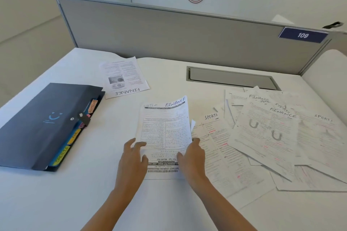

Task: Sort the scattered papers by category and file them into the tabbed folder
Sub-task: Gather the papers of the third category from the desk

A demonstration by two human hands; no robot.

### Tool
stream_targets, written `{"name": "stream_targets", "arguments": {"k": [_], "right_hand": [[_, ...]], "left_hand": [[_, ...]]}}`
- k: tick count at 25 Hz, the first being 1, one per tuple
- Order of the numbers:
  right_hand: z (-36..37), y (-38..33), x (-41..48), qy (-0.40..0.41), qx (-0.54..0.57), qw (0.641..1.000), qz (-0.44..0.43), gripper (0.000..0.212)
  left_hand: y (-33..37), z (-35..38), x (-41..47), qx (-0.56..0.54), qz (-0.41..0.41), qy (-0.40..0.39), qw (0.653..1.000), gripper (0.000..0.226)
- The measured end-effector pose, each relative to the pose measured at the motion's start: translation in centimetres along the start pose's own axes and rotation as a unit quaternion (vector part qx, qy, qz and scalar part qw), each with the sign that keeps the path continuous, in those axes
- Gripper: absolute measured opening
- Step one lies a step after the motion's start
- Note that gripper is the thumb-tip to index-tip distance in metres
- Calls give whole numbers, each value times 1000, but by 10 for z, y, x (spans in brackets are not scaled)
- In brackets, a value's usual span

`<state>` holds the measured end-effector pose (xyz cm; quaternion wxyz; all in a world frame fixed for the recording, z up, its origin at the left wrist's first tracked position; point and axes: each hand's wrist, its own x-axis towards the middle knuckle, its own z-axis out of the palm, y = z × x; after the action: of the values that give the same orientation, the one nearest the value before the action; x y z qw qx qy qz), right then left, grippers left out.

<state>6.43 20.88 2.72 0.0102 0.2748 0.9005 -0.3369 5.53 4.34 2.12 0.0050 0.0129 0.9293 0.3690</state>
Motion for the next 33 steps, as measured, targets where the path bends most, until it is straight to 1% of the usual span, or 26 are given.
{"name": "stream_targets", "arguments": {"k": [3, 6, 8, 10, 12, 14, 15, 18, 19, 20, 21, 22, 23, 24, 25, 26, 27, 30, 33], "right_hand": [[-7, 2, 1, -13, 30, 999, 11, 37], [-15, 0, -1, -37, 117, 992, -7, 27], [-18, -1, -1, -42, 166, 985, -19, 23], [-20, 1, 0, -42, 215, 976, -15, 20], [-25, 1, 0, -33, 246, 968, -16, 17], [-30, 2, 0, -16, 255, 966, -25, 15], [-35, 3, -1, -11, 255, 966, -34, 15], [-53, 21, 8, 12, 286, 957, -53, 17], [-63, 33, 13, 44, 296, 952, -54, 17], [-75, 48, 21, 102, 279, 954, -48, 19], [-86, 66, 29, 180, 221, 958, -21, 23], [-98, 86, 37, 260, 130, 956, 31, 31], [-108, 107, 44, 310, 36, 944, 102, 42], [-115, 125, 49, 323, -29, 928, 181, 52], [-122, 139, 51, 312, -61, 914, 252, 59], [-126, 148, 53, 292, -68, 906, 299, 63], [-129, 154, 54, 275, -63, 904, 322, 65], [-132, 158, 57, 270, -39, 899, 344, 64], [-139, 154, 63, 268, -6, 871, 411, 63]], "left_hand": [[8, -7, 6, -79, -30, 20, 996, 40], [10, -18, 17, -161, -120, 35, 979, 50], [11, -26, 24, -210, -185, 21, 960, 54], [10, -32, 32, -233, -213, -17, 949, 51], [10, -39, 36, -269, -217, -52, 937, 51], [8, -47, 41, -315, -216, -70, 922, 58], [8, -50, 45, -328, -211, -79, 917, 57], [16, -55, 50, -338, -176, -123, 916, 31], [17, -55, 50, -342, -165, -125, 917, 26], [17, -56, 50, -348, -160, -118, 916, 24], [16, -57, 51, -353, -155, -108, 916, 24], [15, -60, 50, -360, -150, -100, 915, 24], [12, -62, 50, -364, -144, -96, 915, 23], [9, -63, 49, -370, -143, -96, 913, 23], [6, -64, 48, -370, -143, -99, 913, 23], [3, -63, 47, -370, -145, -103, 912, 23], [0, -62, 47, -368, -149, -106, 912, 24], [-3, -60, 46, -368, -156, -109, 910, 24], [-7, -58, 47, -353, -149, -115, 916, 23]]}}
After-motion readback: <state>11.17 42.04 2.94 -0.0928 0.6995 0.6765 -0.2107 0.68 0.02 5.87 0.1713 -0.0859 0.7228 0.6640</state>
